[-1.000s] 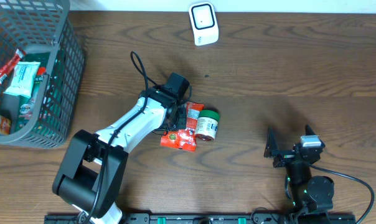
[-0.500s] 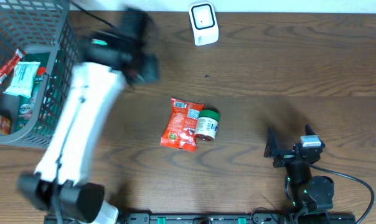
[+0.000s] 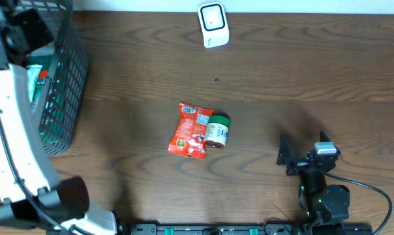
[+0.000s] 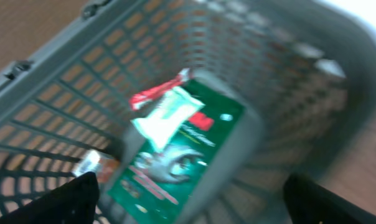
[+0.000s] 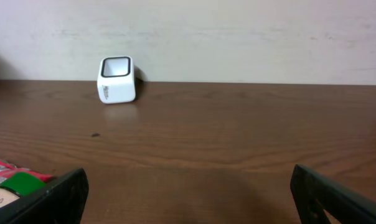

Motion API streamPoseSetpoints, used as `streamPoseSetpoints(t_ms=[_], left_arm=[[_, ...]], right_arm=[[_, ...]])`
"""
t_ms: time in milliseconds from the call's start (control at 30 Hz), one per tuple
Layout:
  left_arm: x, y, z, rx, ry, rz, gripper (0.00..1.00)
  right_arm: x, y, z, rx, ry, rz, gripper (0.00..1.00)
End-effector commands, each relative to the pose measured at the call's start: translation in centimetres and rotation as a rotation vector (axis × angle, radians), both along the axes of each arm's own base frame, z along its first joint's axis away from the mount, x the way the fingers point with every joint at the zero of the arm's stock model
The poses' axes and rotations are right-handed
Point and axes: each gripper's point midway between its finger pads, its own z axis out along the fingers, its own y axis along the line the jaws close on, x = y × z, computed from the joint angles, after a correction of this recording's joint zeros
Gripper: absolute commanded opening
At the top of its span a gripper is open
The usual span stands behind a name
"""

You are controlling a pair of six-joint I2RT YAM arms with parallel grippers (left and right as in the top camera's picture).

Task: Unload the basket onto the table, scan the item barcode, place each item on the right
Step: 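Swing the left gripper back into the basket toward the wipes pack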

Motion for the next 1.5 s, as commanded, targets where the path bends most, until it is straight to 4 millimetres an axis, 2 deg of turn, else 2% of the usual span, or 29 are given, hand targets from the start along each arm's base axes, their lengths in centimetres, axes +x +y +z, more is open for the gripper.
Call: streamPoseSetpoints(t_ms=[0, 200, 300, 500, 533, 700, 833, 967, 1167, 1233, 1400, 1467], left_arm=[[0.1, 3.6, -2.6, 0.065, 0.126, -0.025, 0.97], [0.2, 8.3, -6.2, 0.055, 0.198, 0.032, 0.99], [0.4, 10.0, -8.0, 0.037, 0.219, 0.053, 0.98], [3.1, 10.4, -13.5, -0.057, 0.262, -0.106, 0.98], [3.6, 10.5, -15.4, -0.072, 0.296, -0.128, 0.98], [4.5, 11.1, -20.2, -0.095, 0.372, -0.162, 0.99], [5.2, 11.5, -23.2, -0.108, 0.401, -0.169, 0.99], [5.9, 12.0, -25.0, -0.1, 0.412, -0.183, 0.99], [6.4, 12.4, -26.6, -0.102, 0.412, -0.182, 1.0], [6.5, 12.5, -28.0, -0.11, 0.425, -0.183, 0.99], [7.0, 13.0, -28.7, -0.099, 0.416, -0.184, 0.95], [7.0, 13.2, -28.7, -0.094, 0.418, -0.19, 0.9]], right_arm=[[0.0, -0.1, 0.0, -0.008, -0.001, -0.006, 0.99], [0.0, -0.1, 0.0, -0.008, -0.001, -0.006, 0.99], [0.0, -0.1, 0.0, -0.008, -0.001, -0.006, 0.99], [0.0, -0.1, 0.0, -0.008, -0.001, -0.006, 0.99], [0.0, -0.1, 0.0, -0.008, -0.001, -0.006, 0.99], [0.0, -0.1, 0.0, -0.008, -0.001, -0.006, 0.99], [0.0, -0.1, 0.0, -0.008, -0.001, -0.006, 0.99], [0.0, -0.1, 0.0, -0.008, -0.001, -0.006, 0.99], [0.0, -0.1, 0.0, -0.008, -0.001, -0.006, 0.99], [0.0, -0.1, 0.0, -0.008, -0.001, -0.006, 0.99], [0.0, -0.1, 0.0, -0.008, -0.001, -0.006, 0.99], [0.0, -0.1, 0.0, -0.008, -0.001, -0.006, 0.99]])
